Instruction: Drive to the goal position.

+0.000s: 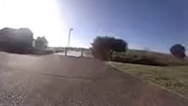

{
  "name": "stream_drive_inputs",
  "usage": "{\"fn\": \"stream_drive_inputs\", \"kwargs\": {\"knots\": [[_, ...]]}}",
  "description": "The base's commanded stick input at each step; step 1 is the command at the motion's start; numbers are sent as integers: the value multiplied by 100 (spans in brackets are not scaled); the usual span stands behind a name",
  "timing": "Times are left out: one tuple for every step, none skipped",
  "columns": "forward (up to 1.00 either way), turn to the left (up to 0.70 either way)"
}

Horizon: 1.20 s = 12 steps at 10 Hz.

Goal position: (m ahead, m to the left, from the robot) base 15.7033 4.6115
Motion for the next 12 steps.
{"fn": "stream_drive_inputs", "kwargs": {"knots": [[70,0],[70,0],[70,0],[70,0],[70,0],[70,0],[70,0],[70,0],[70,0],[70,0],[70,0],[70,0]]}}
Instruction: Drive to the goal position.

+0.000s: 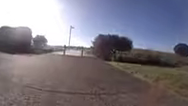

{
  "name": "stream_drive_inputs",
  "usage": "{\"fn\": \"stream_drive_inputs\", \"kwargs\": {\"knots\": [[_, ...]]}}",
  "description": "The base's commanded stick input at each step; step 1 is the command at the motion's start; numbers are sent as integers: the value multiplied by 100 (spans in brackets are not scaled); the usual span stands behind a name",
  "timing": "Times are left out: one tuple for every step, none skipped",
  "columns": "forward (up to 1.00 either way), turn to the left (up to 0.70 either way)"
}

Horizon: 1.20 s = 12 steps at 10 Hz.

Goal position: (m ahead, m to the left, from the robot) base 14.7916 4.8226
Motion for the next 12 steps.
{"fn": "stream_drive_inputs", "kwargs": {"knots": [[70,0],[70,0],[70,0],[70,0],[70,0],[70,0],[70,0],[70,0],[70,0],[70,0],[70,0],[70,0]]}}
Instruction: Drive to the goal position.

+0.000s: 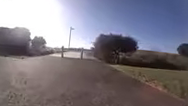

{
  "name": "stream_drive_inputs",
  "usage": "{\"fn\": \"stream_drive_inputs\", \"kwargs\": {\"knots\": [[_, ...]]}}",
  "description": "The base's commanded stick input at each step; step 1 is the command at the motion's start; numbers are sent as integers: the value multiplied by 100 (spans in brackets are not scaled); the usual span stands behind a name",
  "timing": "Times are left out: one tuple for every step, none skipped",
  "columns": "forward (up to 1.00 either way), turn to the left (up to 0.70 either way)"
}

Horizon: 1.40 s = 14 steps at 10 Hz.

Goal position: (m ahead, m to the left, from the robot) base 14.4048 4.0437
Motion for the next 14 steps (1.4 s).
{"fn": "stream_drive_inputs", "kwargs": {"knots": [[70,0],[70,0],[70,0],[70,0],[70,0],[70,0],[70,0],[70,0],[70,0],[70,0],[70,0],[70,0],[70,0],[70,0]]}}
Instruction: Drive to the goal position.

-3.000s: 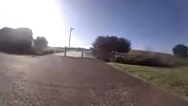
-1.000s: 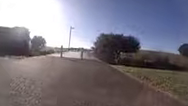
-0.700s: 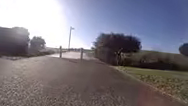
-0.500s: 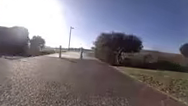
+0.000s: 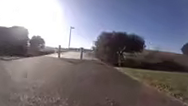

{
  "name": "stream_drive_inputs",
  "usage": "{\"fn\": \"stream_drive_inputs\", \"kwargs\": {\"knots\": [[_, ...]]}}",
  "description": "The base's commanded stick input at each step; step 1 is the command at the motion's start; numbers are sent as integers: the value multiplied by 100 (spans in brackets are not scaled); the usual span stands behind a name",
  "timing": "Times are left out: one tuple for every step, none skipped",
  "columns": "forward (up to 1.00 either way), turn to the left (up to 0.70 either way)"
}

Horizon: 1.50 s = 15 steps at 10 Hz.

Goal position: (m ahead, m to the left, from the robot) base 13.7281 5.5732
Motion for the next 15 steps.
{"fn": "stream_drive_inputs", "kwargs": {"knots": [[70,0],[70,0],[70,0],[70,0],[70,0],[70,0],[70,0],[70,0],[70,0],[70,0],[70,0],[70,0],[70,0],[70,11],[70,35]]}}
